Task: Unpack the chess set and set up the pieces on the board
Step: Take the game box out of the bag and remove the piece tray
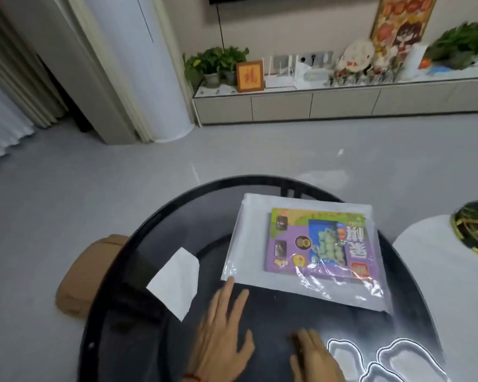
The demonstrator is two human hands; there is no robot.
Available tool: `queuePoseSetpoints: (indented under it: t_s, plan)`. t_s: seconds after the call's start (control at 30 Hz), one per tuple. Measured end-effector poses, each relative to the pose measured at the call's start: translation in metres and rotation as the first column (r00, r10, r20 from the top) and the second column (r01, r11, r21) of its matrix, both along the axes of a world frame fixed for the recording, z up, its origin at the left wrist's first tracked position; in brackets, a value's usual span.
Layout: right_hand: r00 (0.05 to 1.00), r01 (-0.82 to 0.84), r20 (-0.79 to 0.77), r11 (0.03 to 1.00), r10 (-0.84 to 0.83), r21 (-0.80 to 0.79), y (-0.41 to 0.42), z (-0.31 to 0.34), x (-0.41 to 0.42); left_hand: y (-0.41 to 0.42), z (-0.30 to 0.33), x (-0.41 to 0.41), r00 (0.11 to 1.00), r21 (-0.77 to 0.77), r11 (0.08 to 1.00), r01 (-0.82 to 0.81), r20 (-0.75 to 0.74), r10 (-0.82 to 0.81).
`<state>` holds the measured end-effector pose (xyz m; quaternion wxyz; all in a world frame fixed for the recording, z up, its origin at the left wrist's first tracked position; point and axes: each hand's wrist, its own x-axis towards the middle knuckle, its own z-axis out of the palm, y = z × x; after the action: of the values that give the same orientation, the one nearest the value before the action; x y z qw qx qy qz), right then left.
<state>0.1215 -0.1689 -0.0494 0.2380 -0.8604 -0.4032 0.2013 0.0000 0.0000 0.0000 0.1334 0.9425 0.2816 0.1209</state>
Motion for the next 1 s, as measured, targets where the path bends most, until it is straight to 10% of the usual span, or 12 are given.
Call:
queuePoseSetpoints:
  t_s: [0.5, 0.7, 1.0]
  plan:
    - [0.972, 0.104, 0.162, 0.933, -0.168, 0.345, 0.009, -0.052, -0.004, 0.033, -0.092, 0.024, 0.973, -0.054, 0.984, -0.173, 0.148, 0.179]
    - [0.969, 0.094, 0.185, 0.937, -0.164, 0.335, 0.002, -0.06, -0.006, 0.075, -0.071, 0.06, 0.901, -0.484, 0.821, -0.302, 0.136, 0.412]
    - [0.999, 0.045, -0.005, 0.977, -0.045, 0.21, -0.045, -0.022, -0.015, 0.011, -0.052, 0.0, 0.906, -0.697, 0.685, -0.211, 0.124, 0.405]
